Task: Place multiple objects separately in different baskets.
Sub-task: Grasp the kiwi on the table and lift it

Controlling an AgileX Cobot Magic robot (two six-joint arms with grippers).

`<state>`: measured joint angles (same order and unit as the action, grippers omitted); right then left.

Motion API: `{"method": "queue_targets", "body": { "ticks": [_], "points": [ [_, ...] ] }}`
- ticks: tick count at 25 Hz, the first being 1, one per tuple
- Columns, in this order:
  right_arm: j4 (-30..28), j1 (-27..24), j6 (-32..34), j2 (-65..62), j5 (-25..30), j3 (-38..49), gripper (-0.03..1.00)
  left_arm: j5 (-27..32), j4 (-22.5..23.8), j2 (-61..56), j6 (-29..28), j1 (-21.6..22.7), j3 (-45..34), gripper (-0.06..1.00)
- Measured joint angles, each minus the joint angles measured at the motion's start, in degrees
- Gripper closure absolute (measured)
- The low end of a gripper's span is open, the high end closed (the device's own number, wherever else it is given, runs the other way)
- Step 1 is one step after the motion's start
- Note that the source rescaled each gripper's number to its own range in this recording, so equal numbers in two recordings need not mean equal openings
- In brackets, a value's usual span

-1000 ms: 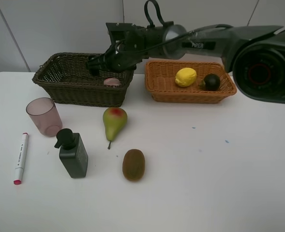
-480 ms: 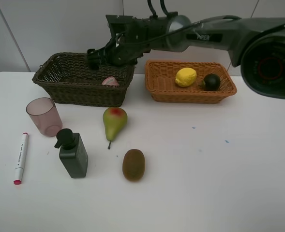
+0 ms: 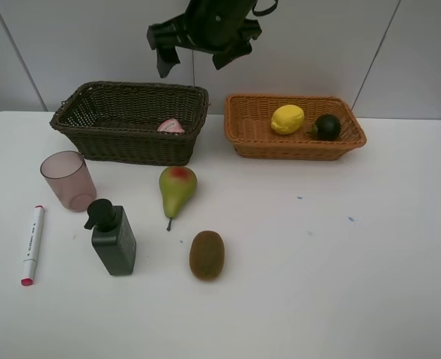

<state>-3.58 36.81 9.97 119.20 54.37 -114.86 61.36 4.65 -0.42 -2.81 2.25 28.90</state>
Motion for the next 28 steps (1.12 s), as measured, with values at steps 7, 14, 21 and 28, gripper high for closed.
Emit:
{"method": "queue_targets", "body": {
  "ticks": [7, 14, 21, 28],
  "points": [
    [-1.26, 0.00, 6.78, -6.52, 14.70, 1.66, -0.03, 0.00, 0.00, 0.00, 0.00, 0.00, 0.00, 0.05],
    [0.81, 0.00, 13.94, -12.56, 15.24, 14.90, -0.03, 0.00, 0.00, 0.00, 0.00, 0.00, 0.00, 0.05],
    [6.61, 0.04, 15.88, -19.46, 8.43, 35.10, -0.03, 0.00, 0.00, 0.00, 0.00, 0.00, 0.00, 0.05],
    [9.04, 3.81, 19.67, -23.79, -4.41, 49.43, -0.03, 0.00, 0.00, 0.00, 0.00, 0.00, 0.00, 0.05]
  ]
}}
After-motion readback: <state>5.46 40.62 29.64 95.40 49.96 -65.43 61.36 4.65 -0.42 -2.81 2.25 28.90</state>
